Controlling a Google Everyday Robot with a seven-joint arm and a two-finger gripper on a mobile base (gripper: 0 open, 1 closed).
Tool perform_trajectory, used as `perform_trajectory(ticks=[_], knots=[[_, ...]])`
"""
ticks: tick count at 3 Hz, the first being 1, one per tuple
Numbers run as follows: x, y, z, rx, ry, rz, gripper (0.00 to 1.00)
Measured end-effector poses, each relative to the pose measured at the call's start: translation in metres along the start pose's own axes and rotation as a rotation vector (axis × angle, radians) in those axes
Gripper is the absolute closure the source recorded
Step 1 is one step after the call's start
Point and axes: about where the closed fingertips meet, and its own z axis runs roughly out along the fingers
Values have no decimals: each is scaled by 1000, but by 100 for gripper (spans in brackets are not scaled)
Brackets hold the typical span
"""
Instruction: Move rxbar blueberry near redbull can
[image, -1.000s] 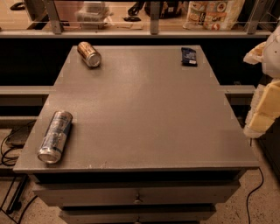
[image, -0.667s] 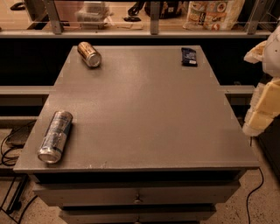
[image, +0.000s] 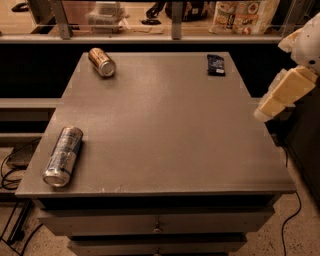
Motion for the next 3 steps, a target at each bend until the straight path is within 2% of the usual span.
perform_trajectory(ticks=[1, 2, 3], knots=[[-1, -1, 6, -4, -2, 12, 0], [-5, -6, 31, -20, -9, 63, 0], [-19, -22, 63, -30, -90, 118, 0]])
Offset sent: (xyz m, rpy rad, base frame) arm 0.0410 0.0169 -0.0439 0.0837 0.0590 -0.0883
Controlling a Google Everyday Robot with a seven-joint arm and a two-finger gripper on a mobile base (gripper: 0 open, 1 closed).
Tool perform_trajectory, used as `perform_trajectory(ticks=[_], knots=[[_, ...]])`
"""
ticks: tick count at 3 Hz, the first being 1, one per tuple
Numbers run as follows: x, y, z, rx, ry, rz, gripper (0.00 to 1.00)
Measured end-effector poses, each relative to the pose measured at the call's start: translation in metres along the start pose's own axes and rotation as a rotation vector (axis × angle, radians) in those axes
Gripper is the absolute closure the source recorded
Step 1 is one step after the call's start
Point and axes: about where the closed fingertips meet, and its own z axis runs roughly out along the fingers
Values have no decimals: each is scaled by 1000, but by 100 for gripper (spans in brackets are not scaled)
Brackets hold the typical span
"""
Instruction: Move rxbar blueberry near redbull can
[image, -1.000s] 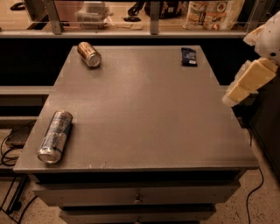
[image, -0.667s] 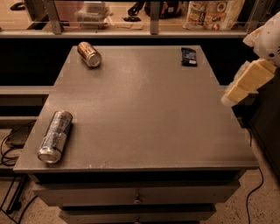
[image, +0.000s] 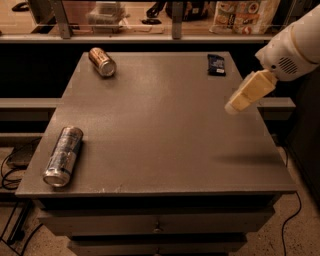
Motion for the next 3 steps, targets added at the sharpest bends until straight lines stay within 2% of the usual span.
perform_trajectory(ticks=[1, 2, 3], knots=[[-9, -26, 30, 19, -80, 75, 0], [-11, -63, 59, 48, -156, 169, 0], [-12, -65, 61, 53, -161, 175, 0]])
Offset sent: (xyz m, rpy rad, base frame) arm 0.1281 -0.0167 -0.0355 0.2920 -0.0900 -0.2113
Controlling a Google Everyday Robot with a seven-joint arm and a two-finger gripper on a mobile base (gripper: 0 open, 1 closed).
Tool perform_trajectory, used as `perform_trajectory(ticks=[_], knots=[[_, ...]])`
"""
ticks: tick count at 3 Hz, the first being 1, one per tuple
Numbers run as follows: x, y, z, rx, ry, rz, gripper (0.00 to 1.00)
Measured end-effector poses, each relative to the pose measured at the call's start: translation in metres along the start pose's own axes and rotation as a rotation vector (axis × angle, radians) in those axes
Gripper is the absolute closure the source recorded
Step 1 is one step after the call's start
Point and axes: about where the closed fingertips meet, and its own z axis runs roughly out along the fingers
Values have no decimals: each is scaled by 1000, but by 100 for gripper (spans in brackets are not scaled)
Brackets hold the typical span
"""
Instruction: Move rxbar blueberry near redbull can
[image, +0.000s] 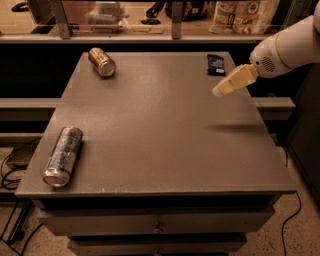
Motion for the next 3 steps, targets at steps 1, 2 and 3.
perform_trajectory(ticks=[1, 2, 3], knots=[[-10, -14, 15, 51, -53, 50, 0], [-28, -47, 57, 90, -149, 150, 0], [-33, -67, 84, 101, -188, 202, 0]])
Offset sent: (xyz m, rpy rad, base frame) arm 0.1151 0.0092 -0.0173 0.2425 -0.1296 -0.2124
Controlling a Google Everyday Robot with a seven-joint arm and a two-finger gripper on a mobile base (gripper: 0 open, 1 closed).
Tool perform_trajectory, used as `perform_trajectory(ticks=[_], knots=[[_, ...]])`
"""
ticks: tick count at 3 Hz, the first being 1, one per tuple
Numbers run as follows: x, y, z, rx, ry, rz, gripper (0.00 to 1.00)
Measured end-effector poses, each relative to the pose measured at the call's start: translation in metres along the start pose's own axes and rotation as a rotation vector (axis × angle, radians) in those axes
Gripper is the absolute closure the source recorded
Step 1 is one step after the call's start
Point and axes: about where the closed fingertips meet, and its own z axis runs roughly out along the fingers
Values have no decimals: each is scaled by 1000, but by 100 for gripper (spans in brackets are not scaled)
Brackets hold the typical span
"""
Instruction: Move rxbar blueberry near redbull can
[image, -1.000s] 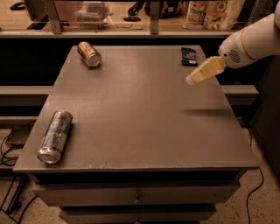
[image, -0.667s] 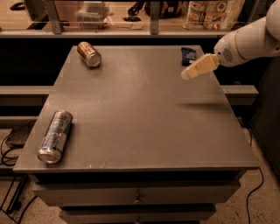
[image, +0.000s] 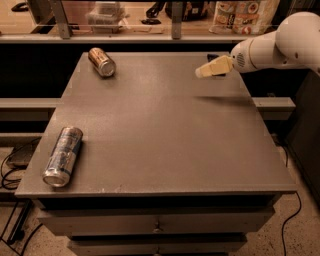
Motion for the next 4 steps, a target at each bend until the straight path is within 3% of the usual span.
perform_trajectory(ticks=[1, 3, 4], knots=[[0, 0, 0, 0, 0, 0, 0], [-5, -5, 40, 49, -31, -22, 0], [-5, -18, 59, 68, -56, 24, 0]])
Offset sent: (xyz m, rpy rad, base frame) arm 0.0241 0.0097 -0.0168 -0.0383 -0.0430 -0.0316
